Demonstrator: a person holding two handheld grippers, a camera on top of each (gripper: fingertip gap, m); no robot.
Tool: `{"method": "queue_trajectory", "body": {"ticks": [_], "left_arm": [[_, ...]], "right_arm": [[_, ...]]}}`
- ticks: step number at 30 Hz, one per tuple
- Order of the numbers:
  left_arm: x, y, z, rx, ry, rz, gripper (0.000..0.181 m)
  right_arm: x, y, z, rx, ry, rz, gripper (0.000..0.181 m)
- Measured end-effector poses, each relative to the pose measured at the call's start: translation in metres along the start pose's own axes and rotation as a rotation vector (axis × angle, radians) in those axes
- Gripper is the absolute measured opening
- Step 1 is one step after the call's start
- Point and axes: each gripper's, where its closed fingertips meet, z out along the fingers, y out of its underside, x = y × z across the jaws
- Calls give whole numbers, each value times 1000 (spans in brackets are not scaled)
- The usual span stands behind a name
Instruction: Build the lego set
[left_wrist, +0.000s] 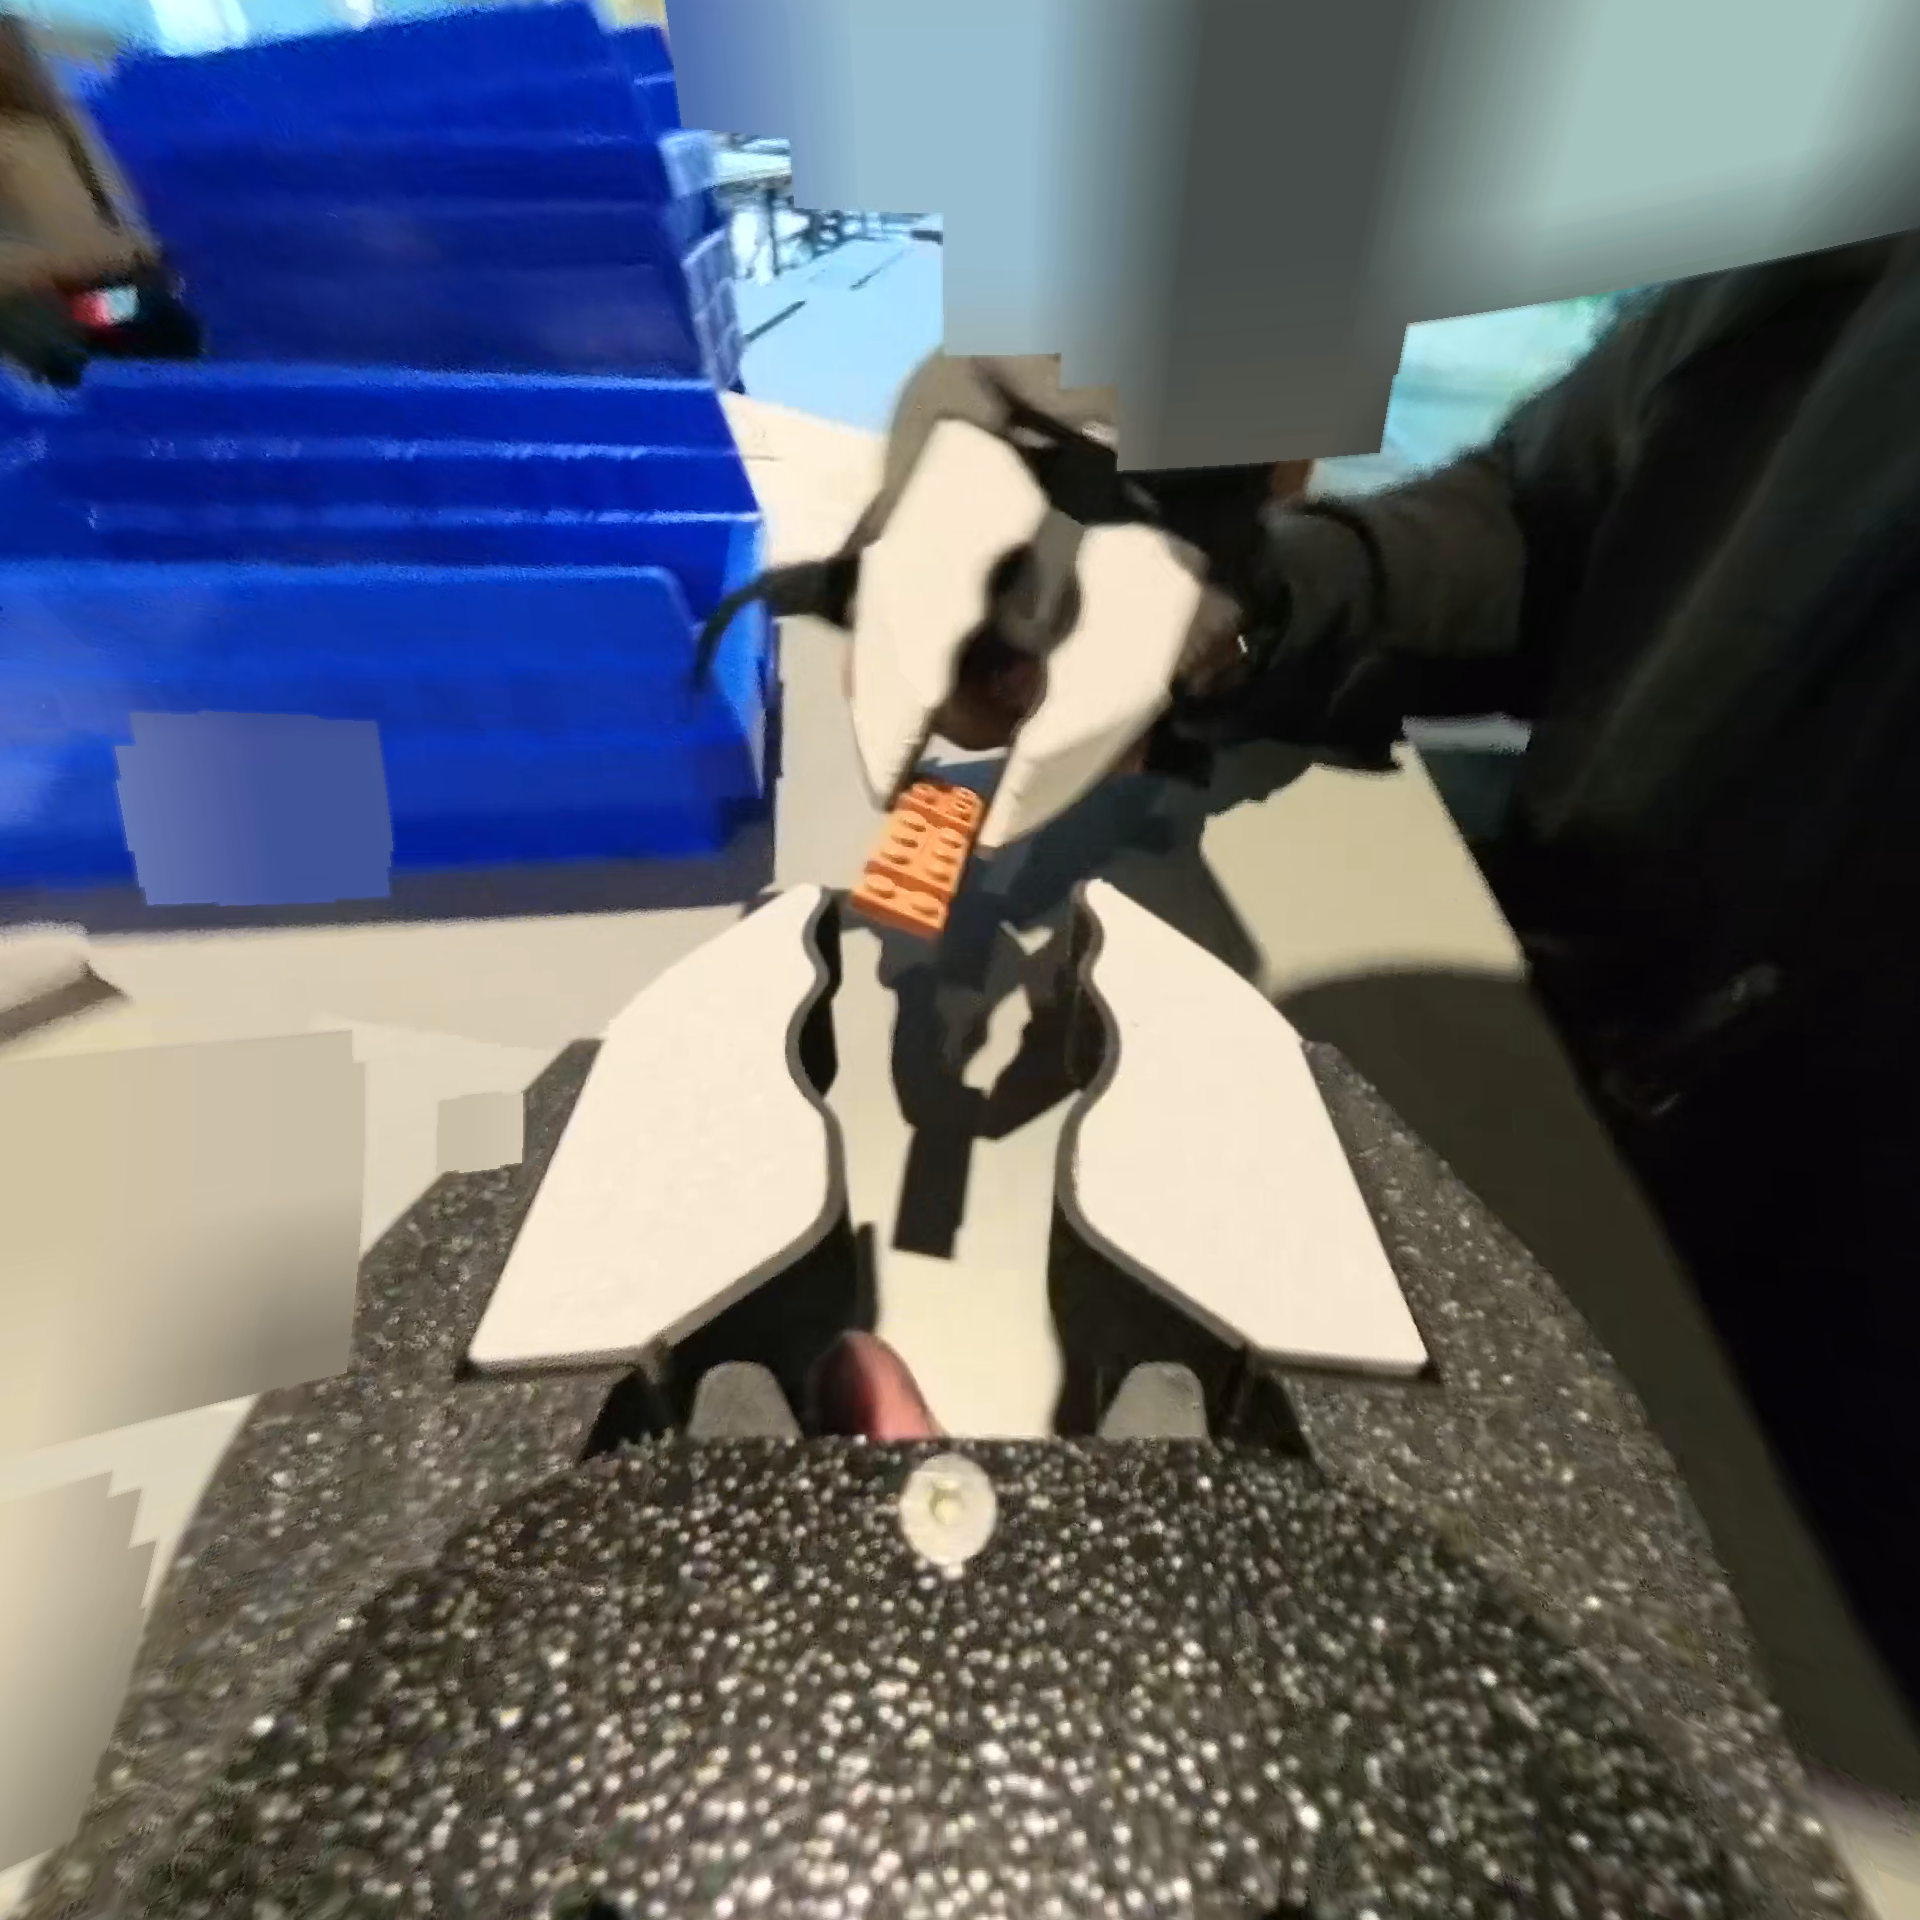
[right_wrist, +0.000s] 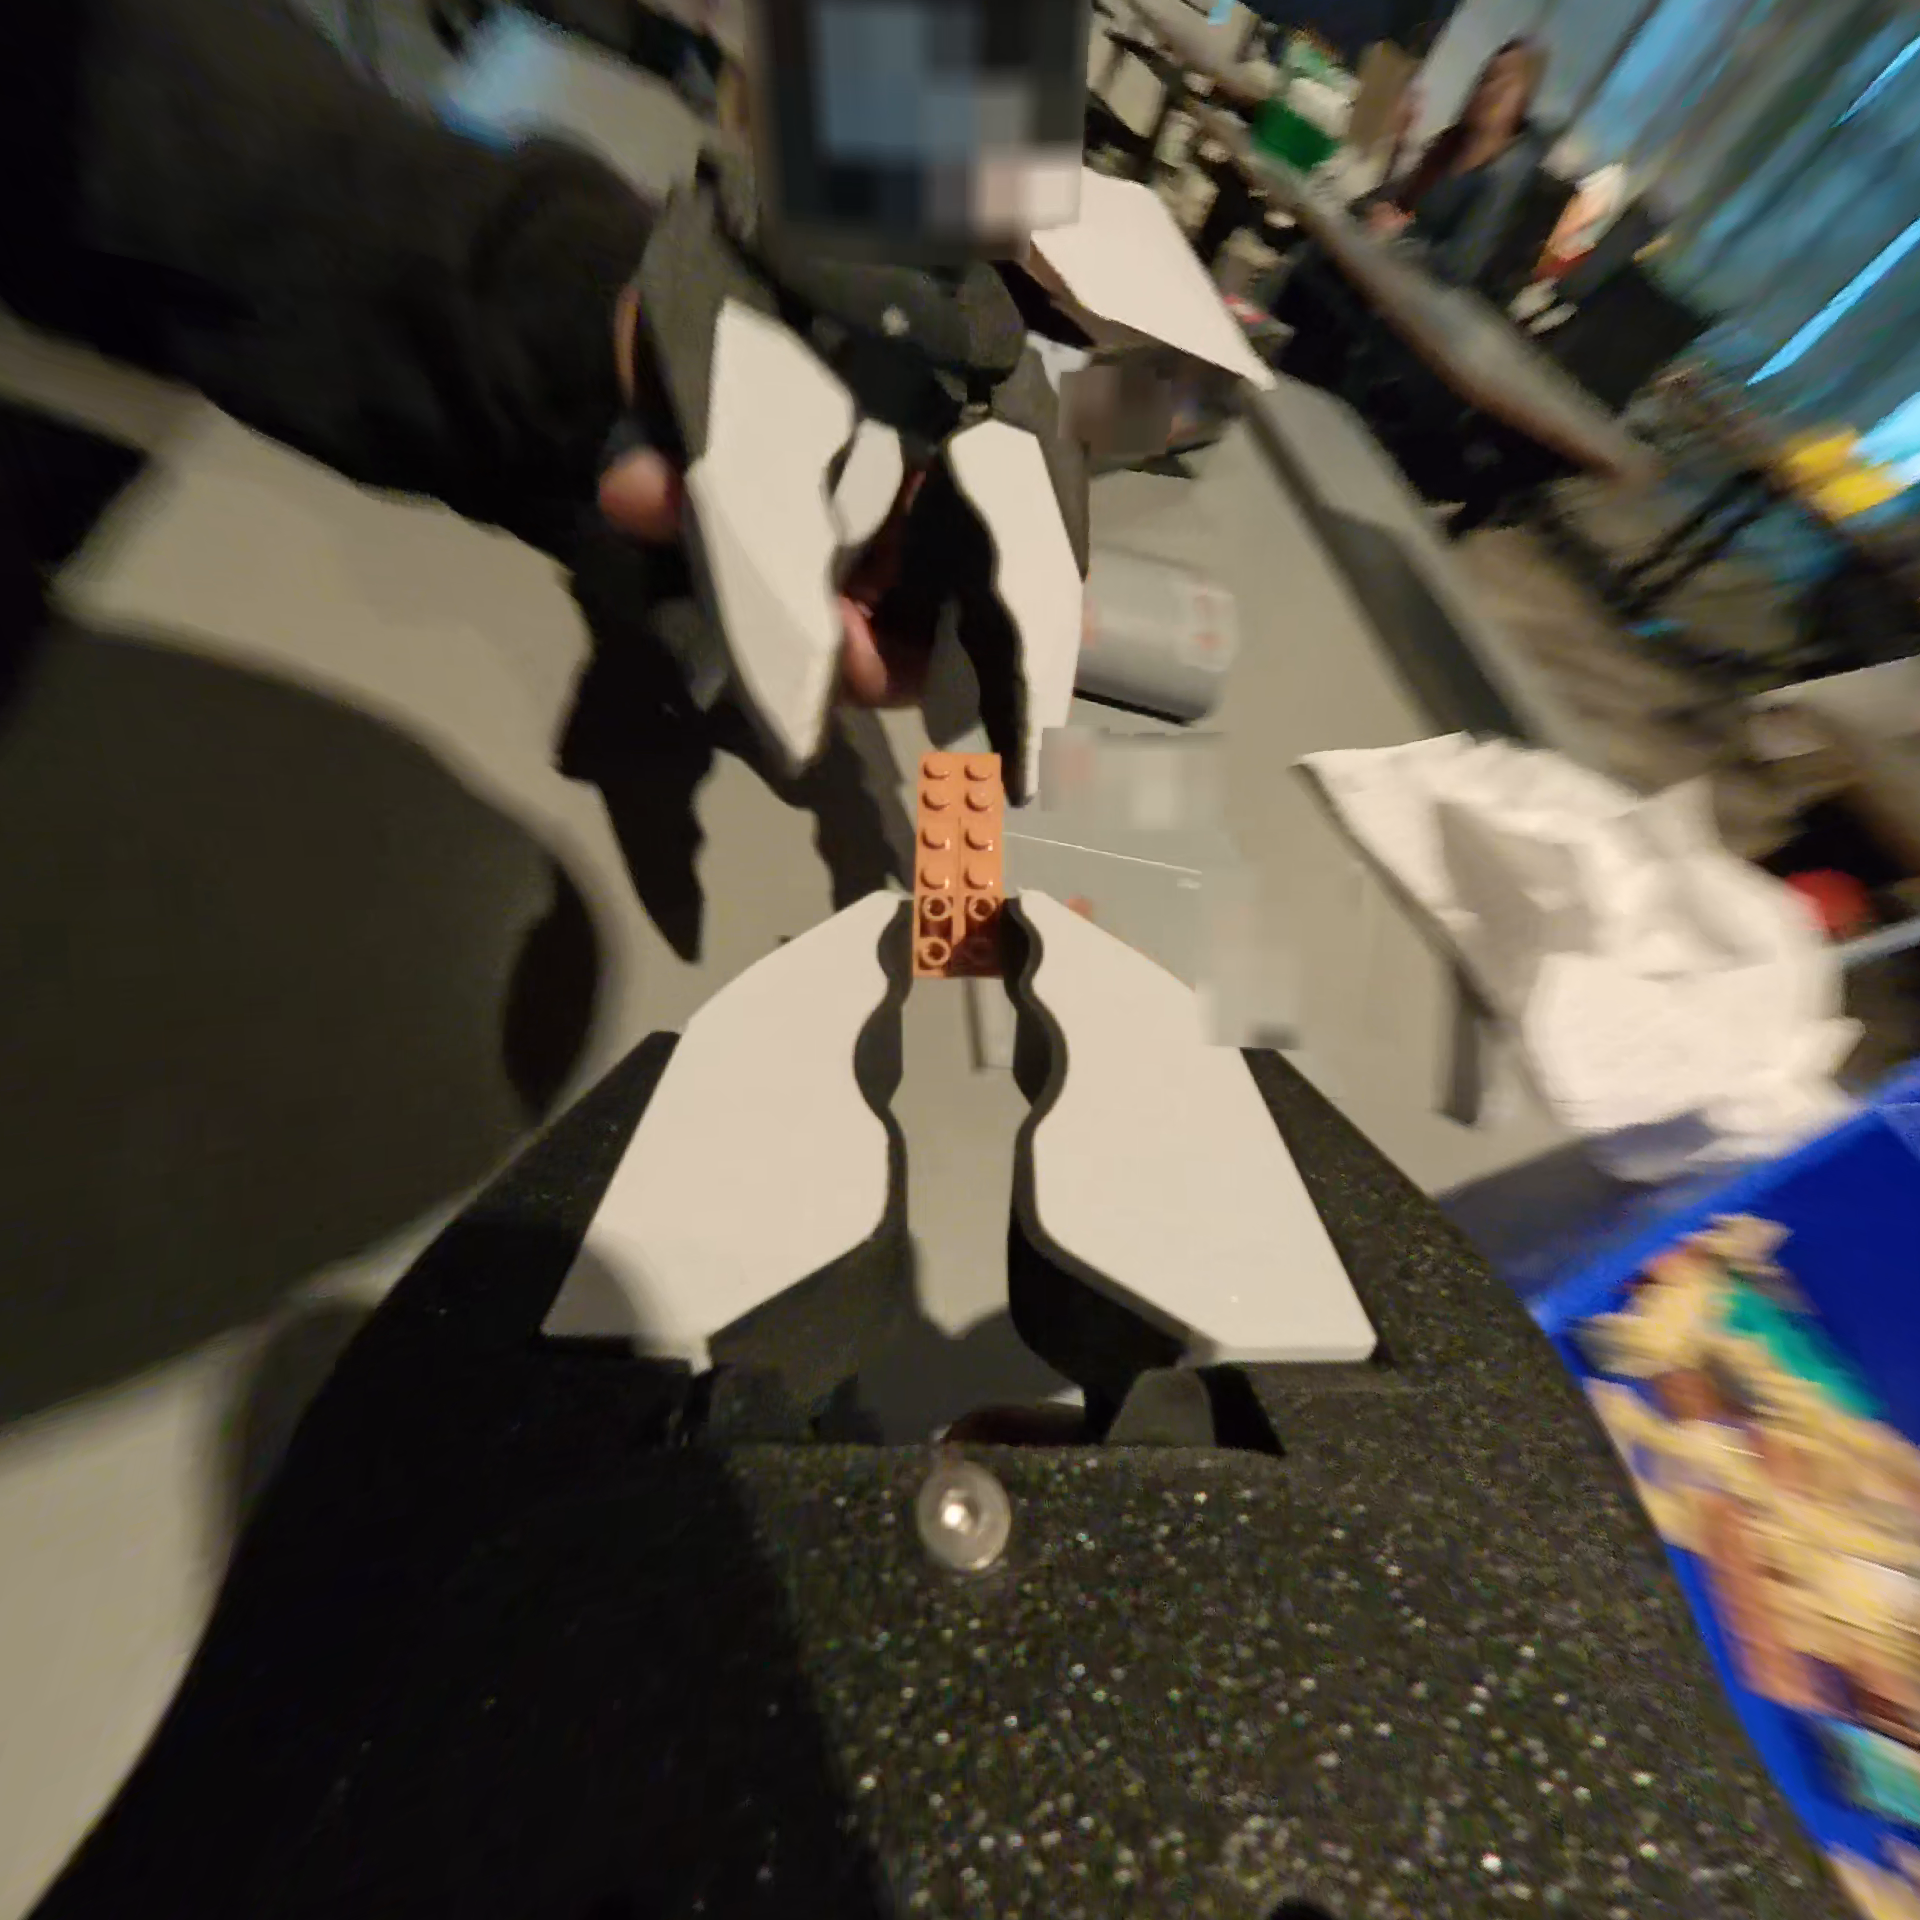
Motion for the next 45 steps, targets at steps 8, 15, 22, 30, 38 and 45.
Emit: {"method": "queue_trajectory", "body": {"ticks": [8, 15, 22, 30, 38, 45], "left_arm": [[-16, -7, 2, 47, -34, -344, 39], [-13, -8, 8, 44, -68, -300, 35], [-4, -7, 12, 35, -42, -239, 19], [5, -8, 13, 43, 0, -197, 9], [6, -5, 15, 32, -14, -128, 8], [5, -5, 16, 40, -42, -88, 9]], "right_arm": [[7, -7, -2, -51, 249, -358, 15], [7, -9, -3, -92, 366, -618, 15], [-1, -17, -1, -48, 386, -716, 15], [-7, -20, -1, -33, 383, -776, 15], [-10, -17, -1, -29, 357, -784, 15], [-8, -17, 0, -40, 384, -781, 16]]}}
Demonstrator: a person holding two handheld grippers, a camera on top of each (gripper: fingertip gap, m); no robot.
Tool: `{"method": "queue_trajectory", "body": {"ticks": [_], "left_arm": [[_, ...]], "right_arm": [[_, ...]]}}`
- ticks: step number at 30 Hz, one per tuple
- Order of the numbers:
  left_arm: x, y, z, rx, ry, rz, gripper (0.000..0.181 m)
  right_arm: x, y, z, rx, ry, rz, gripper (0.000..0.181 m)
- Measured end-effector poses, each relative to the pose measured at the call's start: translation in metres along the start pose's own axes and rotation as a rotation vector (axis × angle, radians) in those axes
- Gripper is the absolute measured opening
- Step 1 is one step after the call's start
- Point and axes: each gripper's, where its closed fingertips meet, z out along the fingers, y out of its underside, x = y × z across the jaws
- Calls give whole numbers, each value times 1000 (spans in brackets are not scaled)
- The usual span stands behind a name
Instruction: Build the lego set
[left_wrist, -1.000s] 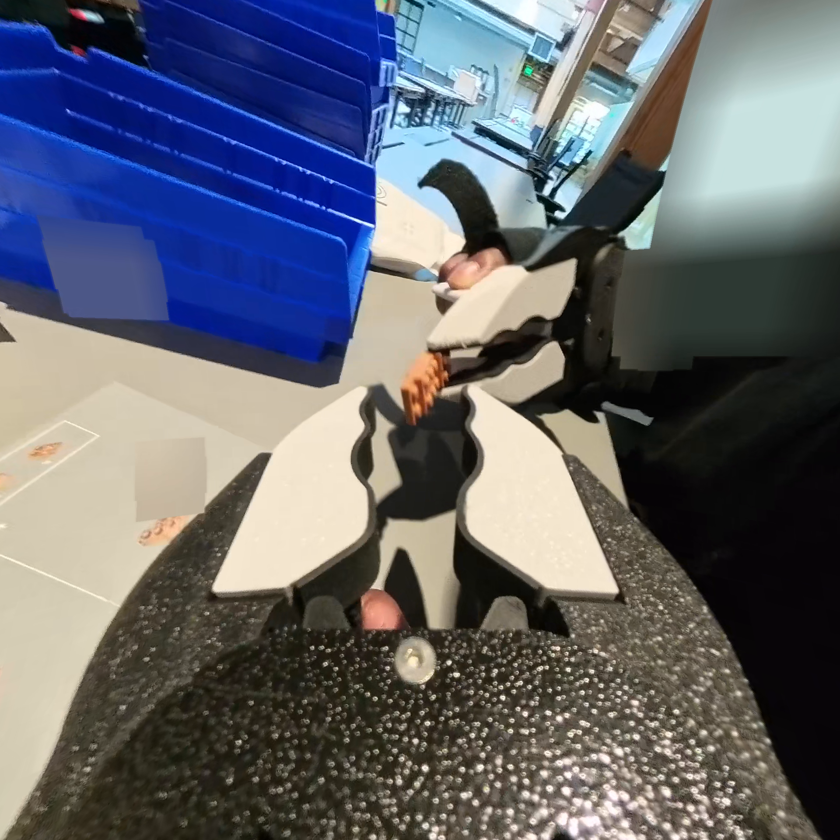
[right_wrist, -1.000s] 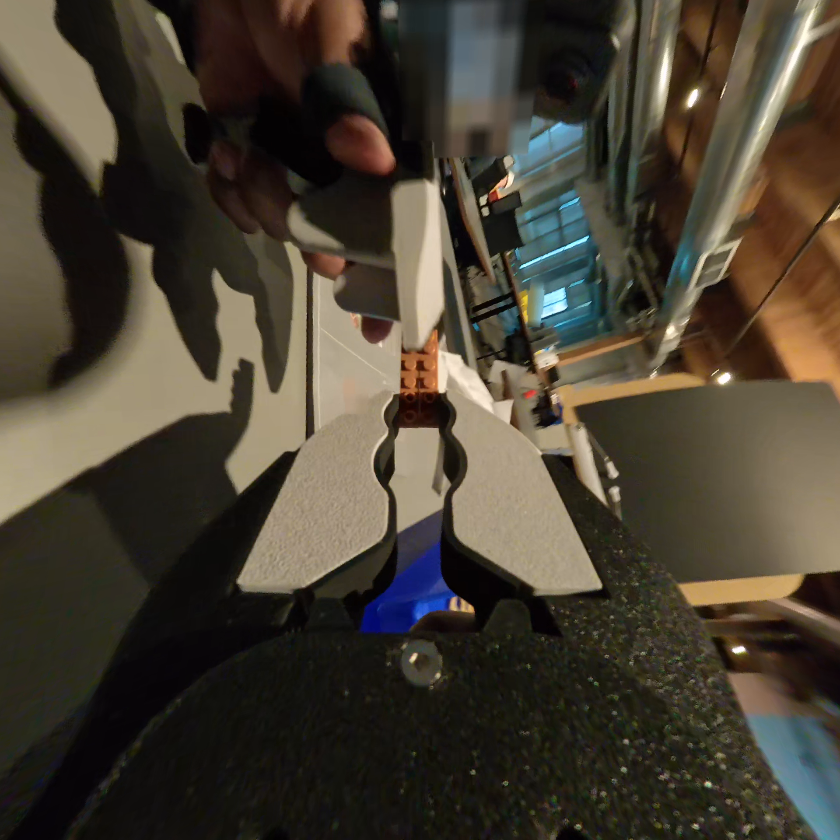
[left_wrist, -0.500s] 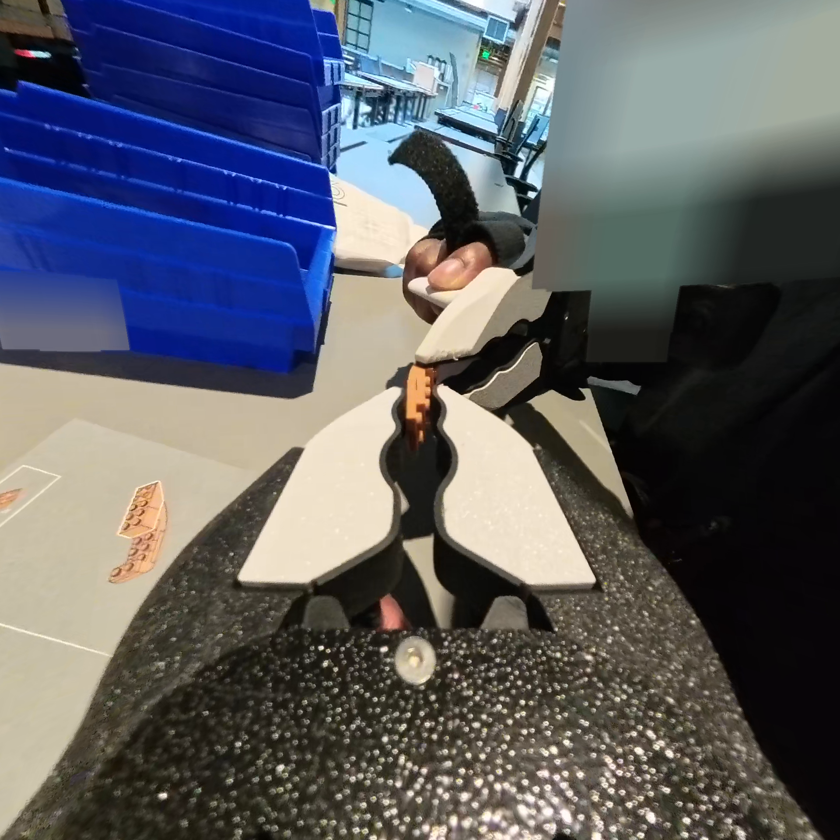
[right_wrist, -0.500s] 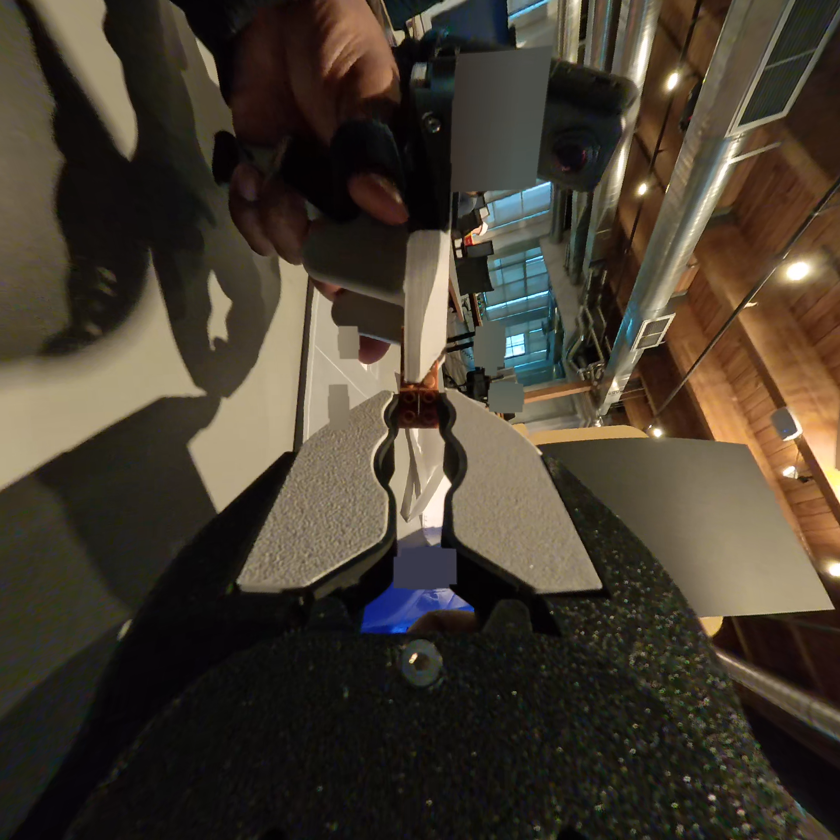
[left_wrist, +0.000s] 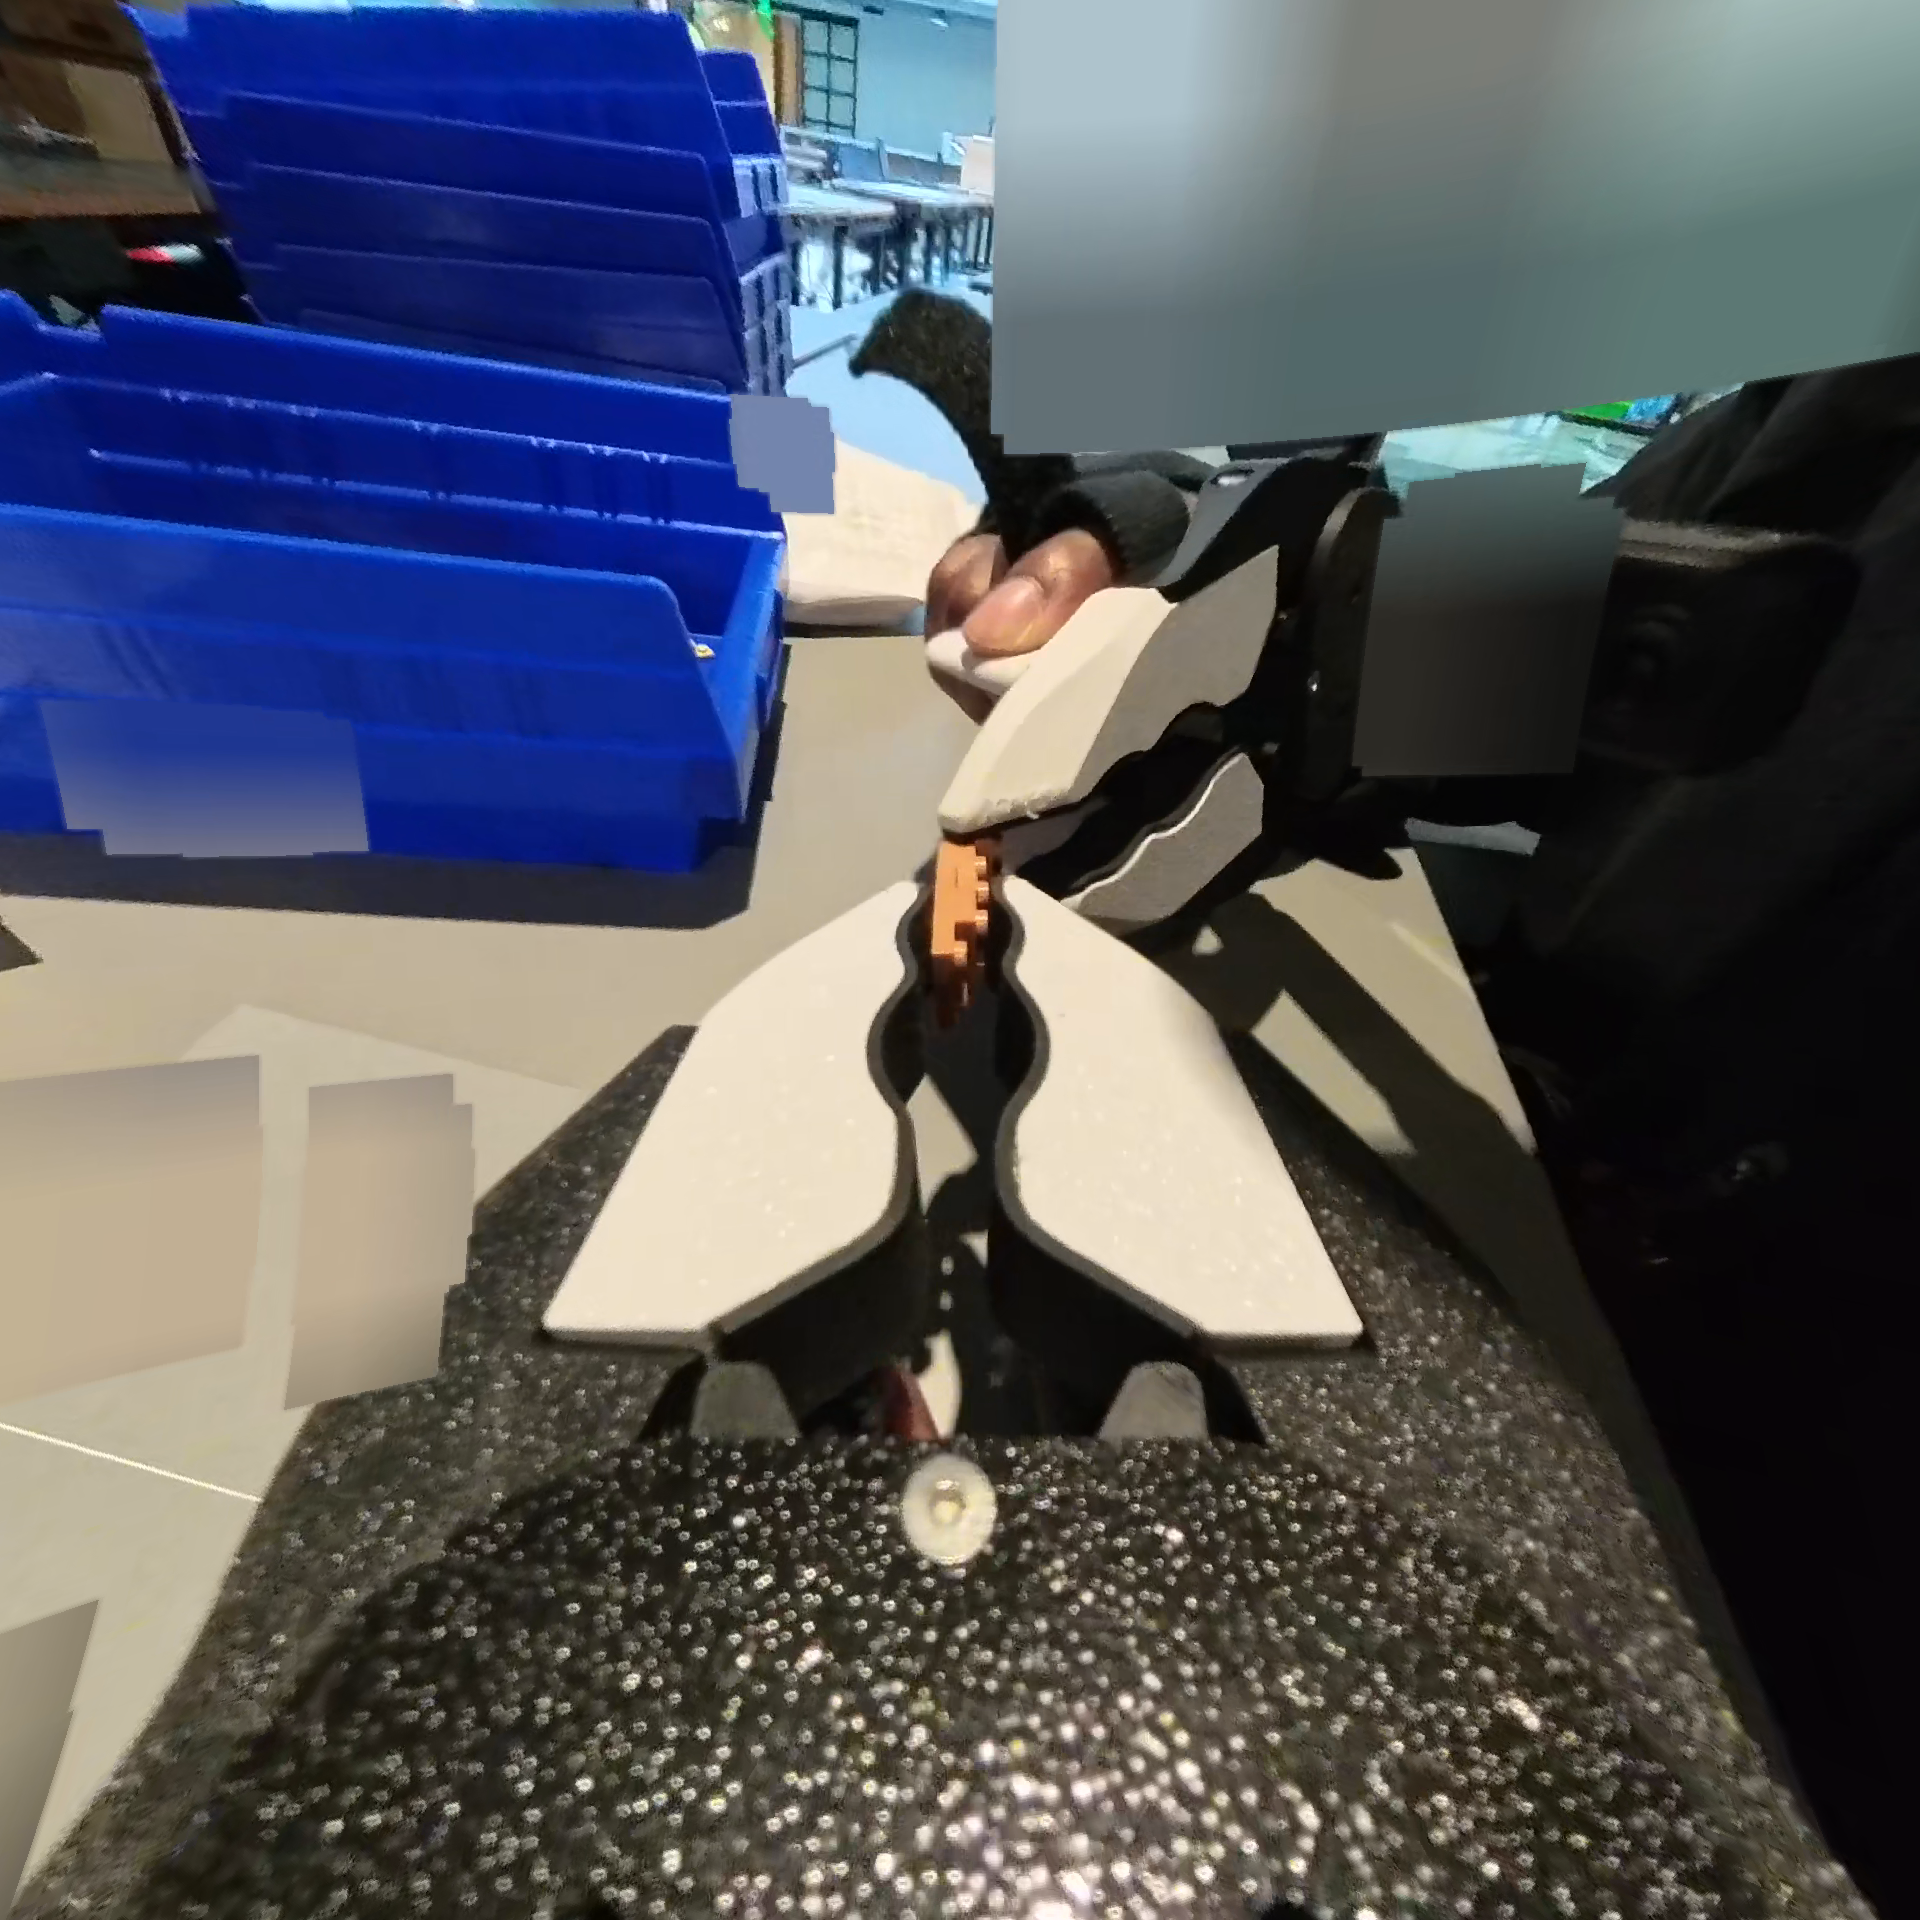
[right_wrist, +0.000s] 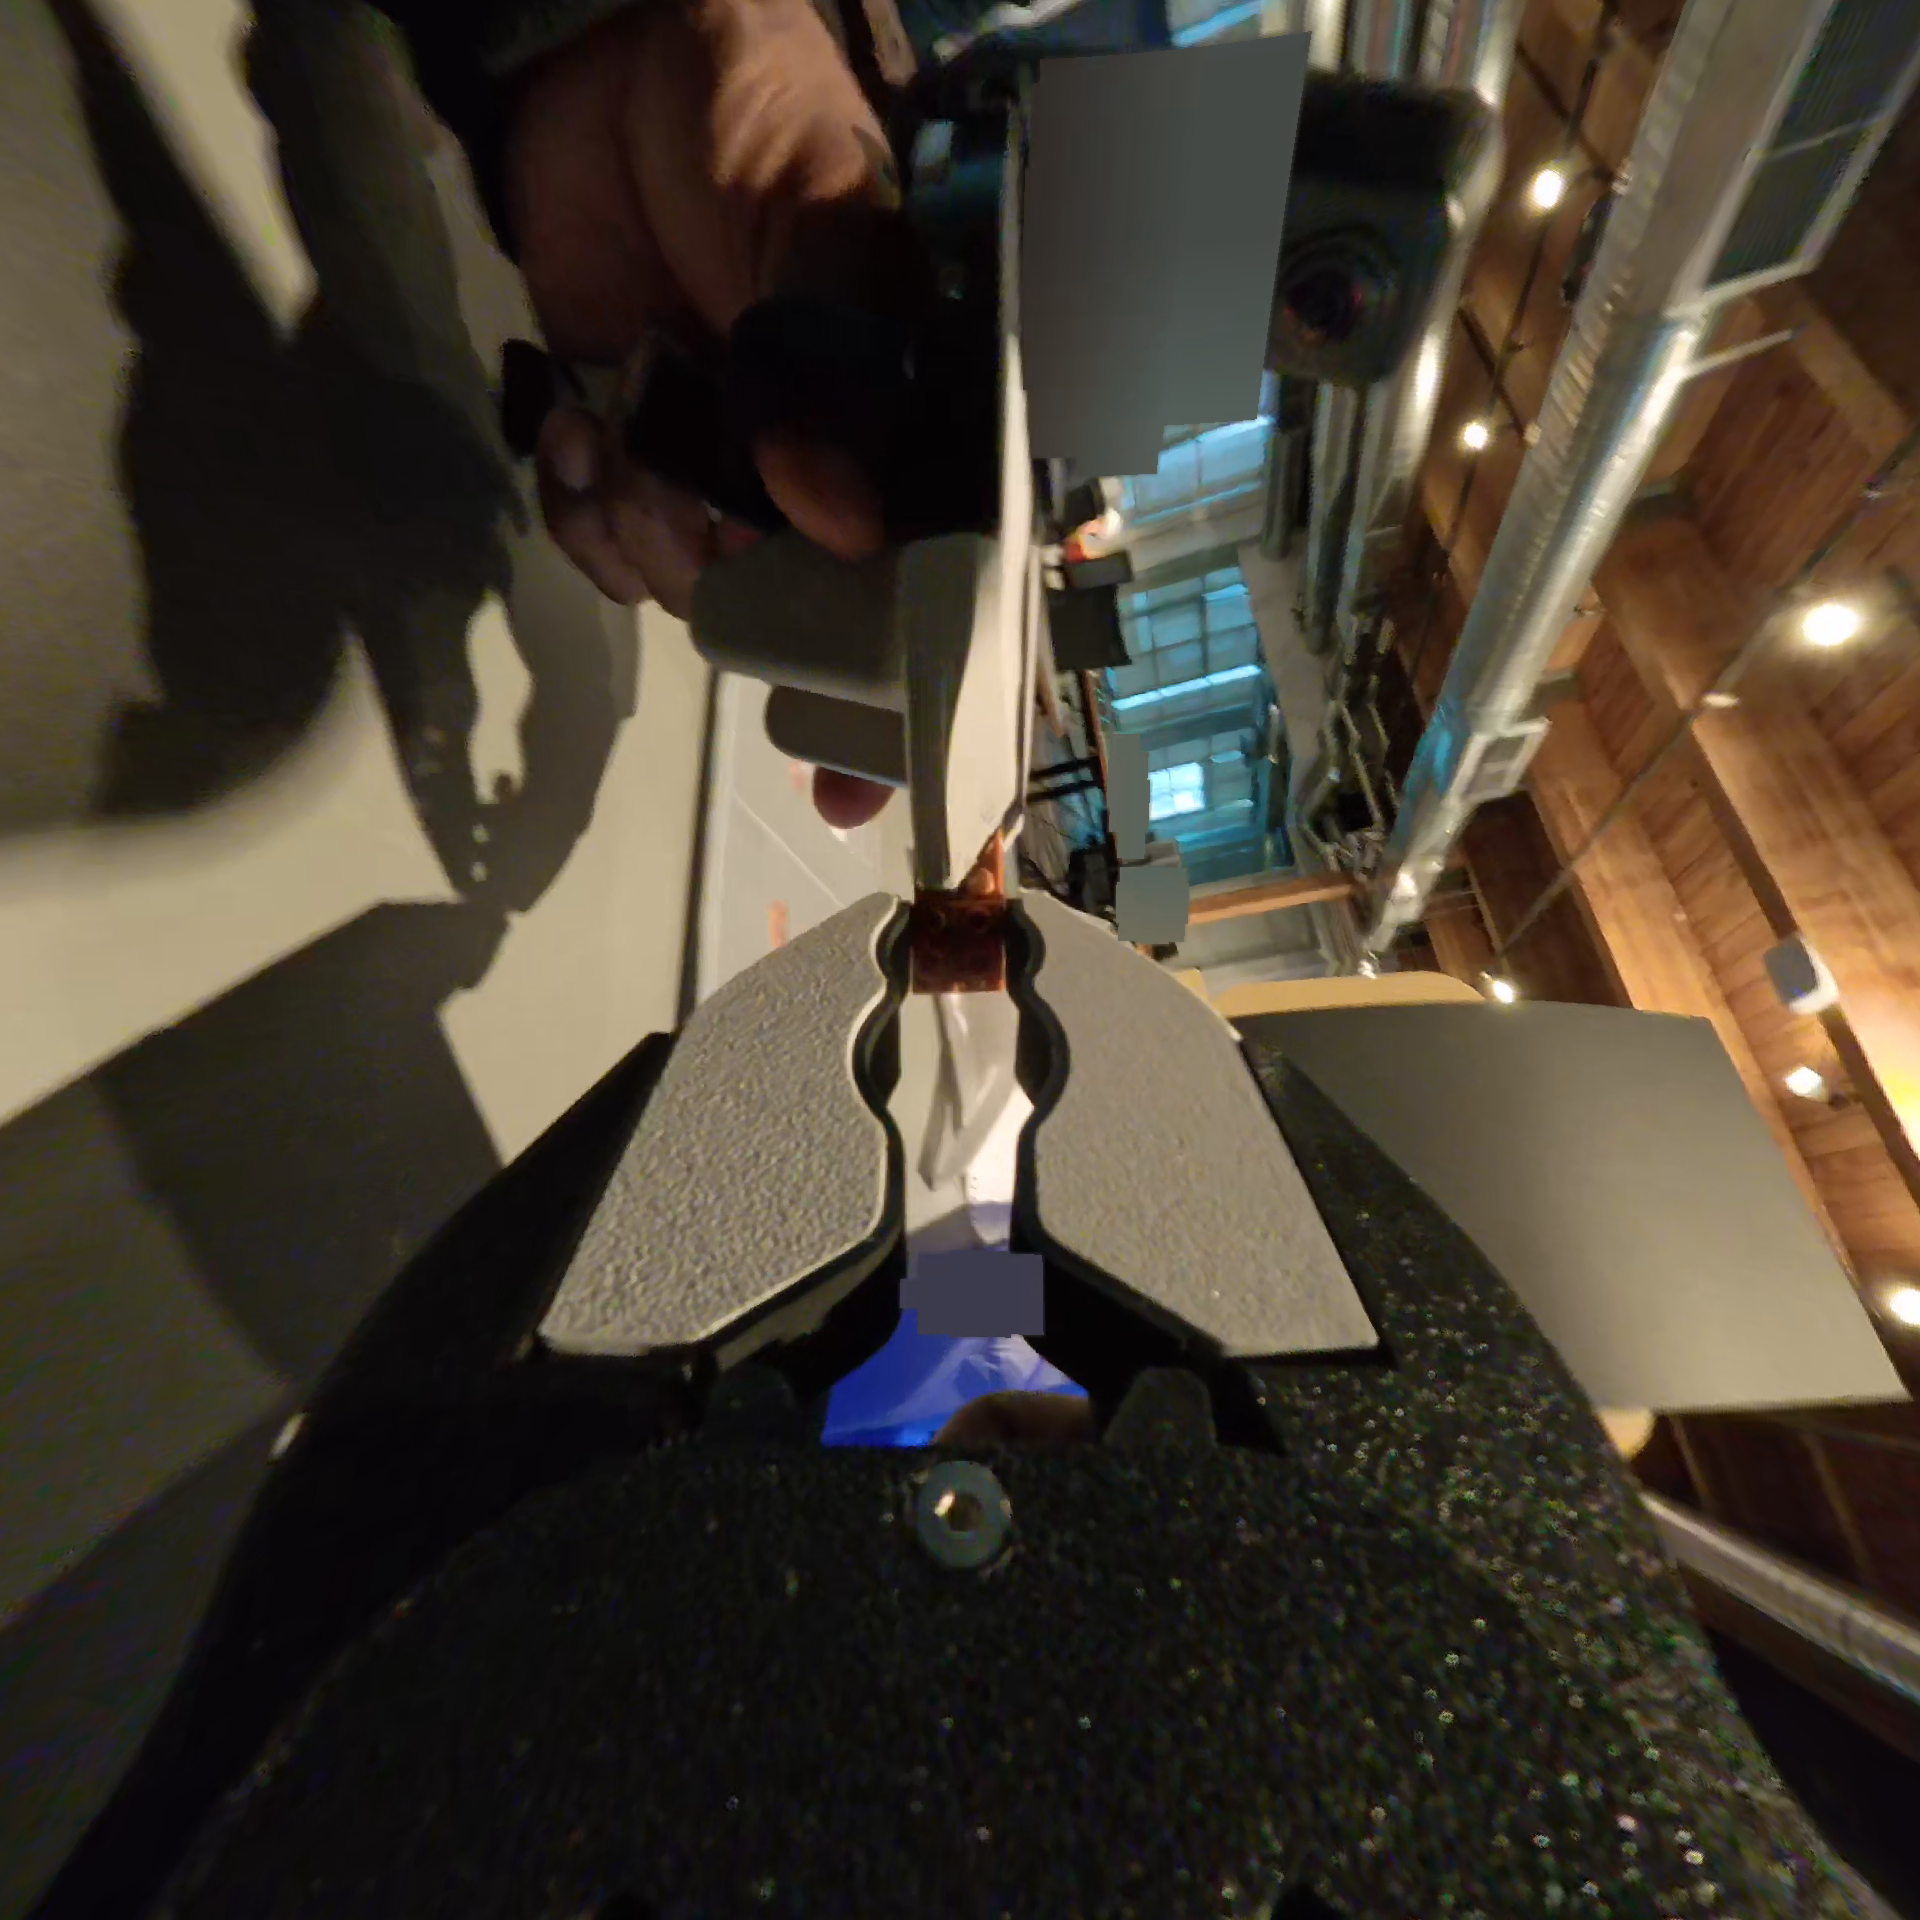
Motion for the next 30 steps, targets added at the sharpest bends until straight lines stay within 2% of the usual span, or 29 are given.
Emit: {"method": "queue_trajectory", "body": {"ticks": [2, 5, 9, 11, 14, 18, 19, 21, 23, 26, 30], "left_arm": [[-3, -3, 0, 26, -14, -11, 8], [-4, -5, -1, 60, 9, -58, 8], [0, -10, -4, 103, 84, -157, 8], [4, -10, -3, 105, 129, -204, 8], [7, -7, -1, 101, 159, -255, 8], [5, -6, 1, 95, 149, -278, 8], [3, -6, 2, 90, 125, -275, 10], [-4, -3, 1, 67, 76, -257, 31], [-7, -3, -1, 55, 60, -243, 36], [-7, -6, -4, 71, 65, -252, 32], [-6, -7, -7, 81, 85, -245, 14]], "right_arm": [[2, 1, 1, -11, 10, 2, 18], [5, 2, -1, 3, 30, 32, 31], [8, 2, -1, 31, 27, 105, 37], [7, 1, -2, 49, 17, 120, 34], [4, -3, -4, 81, -8, 135, 20], [2, 1, -3, 61, -40, 170, 18], [2, 2, -3, 56, -41, 184, 17], [4, 3, -3, 52, -42, 209, 17], [6, 6, -4, 42, -29, 200, 17], [5, 7, -5, 30, -18, 150, 16], [2, 6, -4, 20, -20, 112, 16]]}}
